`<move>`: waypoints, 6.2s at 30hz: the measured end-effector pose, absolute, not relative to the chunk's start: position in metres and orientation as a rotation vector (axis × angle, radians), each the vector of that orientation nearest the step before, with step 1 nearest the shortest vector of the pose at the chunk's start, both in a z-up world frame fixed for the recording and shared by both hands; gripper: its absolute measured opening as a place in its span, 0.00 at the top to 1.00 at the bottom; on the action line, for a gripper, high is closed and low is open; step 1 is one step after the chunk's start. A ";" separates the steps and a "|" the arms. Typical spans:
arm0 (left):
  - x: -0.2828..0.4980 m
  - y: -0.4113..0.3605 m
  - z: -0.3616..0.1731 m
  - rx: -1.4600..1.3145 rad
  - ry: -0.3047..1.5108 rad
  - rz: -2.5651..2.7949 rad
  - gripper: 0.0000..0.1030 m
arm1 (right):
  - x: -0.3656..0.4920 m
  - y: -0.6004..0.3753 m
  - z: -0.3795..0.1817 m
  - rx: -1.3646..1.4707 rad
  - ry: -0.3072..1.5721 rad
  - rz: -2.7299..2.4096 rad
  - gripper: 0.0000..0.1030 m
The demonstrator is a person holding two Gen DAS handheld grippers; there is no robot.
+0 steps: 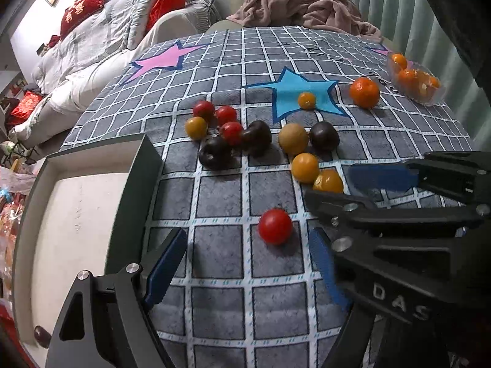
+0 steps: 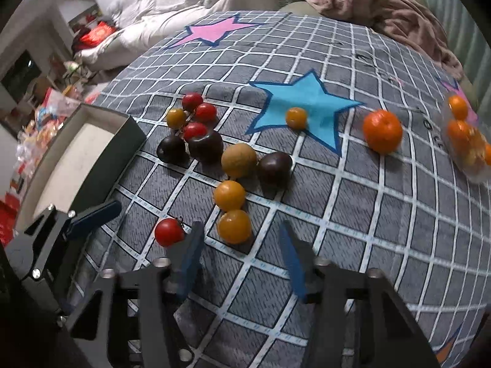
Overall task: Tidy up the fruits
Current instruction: 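Grasp a red cherry tomato with the left tool while the right grasps an orange one, then carry both tomatoes over the white tray and open both tools, then move both tools back over the fruits on the cloth, then grasp the orange cherry tomato by the blue star with the right tool, then grasp an orange cherry tomato with the left tool while the right holds its tomato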
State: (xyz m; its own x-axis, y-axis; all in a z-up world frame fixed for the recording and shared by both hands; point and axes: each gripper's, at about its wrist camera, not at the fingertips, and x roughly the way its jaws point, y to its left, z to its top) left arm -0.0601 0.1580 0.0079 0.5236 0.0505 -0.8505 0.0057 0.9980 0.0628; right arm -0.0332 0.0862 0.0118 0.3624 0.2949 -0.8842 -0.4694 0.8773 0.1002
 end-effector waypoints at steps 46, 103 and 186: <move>-0.156 0.242 0.083 -0.093 0.985 0.086 0.78 | -0.140 0.108 0.096 -0.151 0.982 0.635 0.77; -0.167 0.376 0.016 -0.216 1.102 0.323 0.27 | -0.153 0.257 0.039 -0.388 1.078 0.766 0.23; -0.011 0.132 0.007 -0.082 0.999 0.117 0.39 | 0.026 0.018 0.024 0.130 1.018 0.471 0.62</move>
State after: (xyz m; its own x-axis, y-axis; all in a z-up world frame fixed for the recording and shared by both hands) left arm -0.0109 0.1321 0.0070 0.5361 0.0605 -0.8420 -0.1353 0.9907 -0.0150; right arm 0.0261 0.0176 0.0236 0.4353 0.4364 -0.7875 -0.3173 0.8929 0.3194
